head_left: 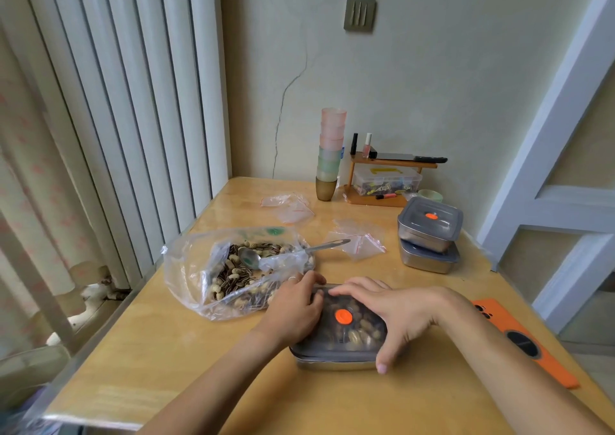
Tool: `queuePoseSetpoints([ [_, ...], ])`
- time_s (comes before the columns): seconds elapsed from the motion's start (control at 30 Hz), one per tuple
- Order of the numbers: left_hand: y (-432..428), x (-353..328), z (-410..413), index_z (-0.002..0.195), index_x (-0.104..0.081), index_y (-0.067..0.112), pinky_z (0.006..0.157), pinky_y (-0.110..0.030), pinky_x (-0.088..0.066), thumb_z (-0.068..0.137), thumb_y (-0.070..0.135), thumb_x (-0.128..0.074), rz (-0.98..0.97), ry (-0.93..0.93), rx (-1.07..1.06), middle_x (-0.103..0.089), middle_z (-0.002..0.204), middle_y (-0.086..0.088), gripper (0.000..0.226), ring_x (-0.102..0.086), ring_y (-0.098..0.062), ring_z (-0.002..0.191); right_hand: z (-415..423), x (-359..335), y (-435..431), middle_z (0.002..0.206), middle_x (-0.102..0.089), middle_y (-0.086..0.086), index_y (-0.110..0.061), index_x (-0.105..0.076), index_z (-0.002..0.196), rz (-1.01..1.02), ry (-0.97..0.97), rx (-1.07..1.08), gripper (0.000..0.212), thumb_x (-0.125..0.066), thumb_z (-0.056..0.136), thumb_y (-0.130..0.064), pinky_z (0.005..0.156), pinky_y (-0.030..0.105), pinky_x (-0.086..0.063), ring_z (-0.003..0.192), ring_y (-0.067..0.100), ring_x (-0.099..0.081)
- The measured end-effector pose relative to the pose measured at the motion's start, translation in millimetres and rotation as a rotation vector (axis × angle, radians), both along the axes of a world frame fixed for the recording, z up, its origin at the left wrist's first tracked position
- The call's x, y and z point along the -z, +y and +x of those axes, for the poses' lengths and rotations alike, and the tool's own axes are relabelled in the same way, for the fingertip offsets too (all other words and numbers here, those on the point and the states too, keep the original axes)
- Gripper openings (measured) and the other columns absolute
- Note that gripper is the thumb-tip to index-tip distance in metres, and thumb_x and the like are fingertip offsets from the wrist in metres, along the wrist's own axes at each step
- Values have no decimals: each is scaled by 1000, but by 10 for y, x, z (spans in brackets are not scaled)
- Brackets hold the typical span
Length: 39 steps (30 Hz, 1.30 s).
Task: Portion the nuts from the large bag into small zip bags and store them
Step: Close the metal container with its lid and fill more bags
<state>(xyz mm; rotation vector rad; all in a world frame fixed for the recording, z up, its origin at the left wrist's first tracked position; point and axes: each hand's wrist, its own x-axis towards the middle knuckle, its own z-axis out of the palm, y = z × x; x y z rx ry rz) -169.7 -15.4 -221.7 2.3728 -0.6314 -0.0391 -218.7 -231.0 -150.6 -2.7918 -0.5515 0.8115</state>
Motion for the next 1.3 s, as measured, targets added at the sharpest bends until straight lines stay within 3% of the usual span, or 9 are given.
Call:
queuePoseSetpoints([
  [0.13, -24, 61, -39, 134, -52, 19, 102, -40, -37, 109, 32, -36, 155, -75, -4, -53, 125, -11, 33, -50, -33, 119, 32, 12, -52, 156, 4, -32, -55, 3, 158, 16, 59, 2, 129, -93, 71, -47, 127, 33, -15, 149, 0, -1],
  [0.23, -32, 46, -82, 140, -45, 21, 103, -44, -41, 109, 38, -29, 302, -75, -31, -48, 135, -11, 39, -47, -34, 123, 51, 18, -84, 161, 0, -32, -49, -6, 162, 174, 63, 132, 98, -69, 88, -64, 126, 28, -14, 152, -1, -7],
  [0.43, -123, 51, -144, 145, -36, 21, 108, -46, -41, 106, 58, -22, 495, -91, -96, -42, 147, -13, 56, -43, -35, 132, 155, 502, 232, 148, -54, 3, -30, -57, 141, 141, -313, 599, 55, -21, 109, -56, 116, 38, -33, 141, 27, -44],
  [0.53, -160, 42, -161, 144, -35, 20, 108, -46, -41, 106, 61, -21, 553, -89, -121, -39, 150, -15, 58, -42, -36, 133, 172, 618, 343, 127, -61, 6, -22, -61, 120, -39, -444, 606, 53, -21, 109, -55, 102, 42, -43, 125, 32, -51],
  [0.77, -364, -15, -299, 147, -33, 22, 97, -42, -43, 106, 50, -18, 519, 5, -293, -32, 158, -14, 52, -37, -36, 135, 201, 778, 405, 117, -63, 4, -20, -61, 115, -137, -672, 572, 45, -27, 110, -49, 91, 39, -45, 115, 27, -56],
  [0.93, -393, 14, -325, 139, -38, 23, 88, -40, -45, 71, 54, 23, 507, -95, -332, -40, 150, -13, 96, -45, -34, 124, 184, 793, 415, 110, -64, 5, -18, -64, 108, -100, -747, 600, 41, -32, 109, -45, 87, 39, -46, 110, 27, -58],
  [1.03, -363, 15, -334, 139, -38, 19, 91, -40, -46, 77, 58, 15, 418, -89, -337, -44, 144, -15, 90, -47, -35, 122, 153, 760, 429, 109, -63, 5, -17, -61, 107, -84, -758, 614, 37, -35, 108, -44, 84, 38, -46, 106, 27, -59],
  [1.13, -305, 60, -322, 136, -41, 7, 103, -40, -41, 100, 62, -26, 270, -70, -407, -53, 130, -17, 67, -53, -35, 121, 110, 713, 393, 111, -62, 8, -15, -59, 107, -8, -778, 777, 35, -43, 105, -45, 81, 38, -47, 107, 31, -61],
  [1.3, -121, 177, -209, 114, -58, 5, 97, -42, -44, 100, 57, -49, -34, 130, -462, -64, 115, -17, 54, -57, -37, 113, 92, 722, 157, 111, -67, 18, -8, -66, 106, 184, -445, 1080, 64, -33, 103, -63, 82, 38, -48, 103, 37, -60],
])
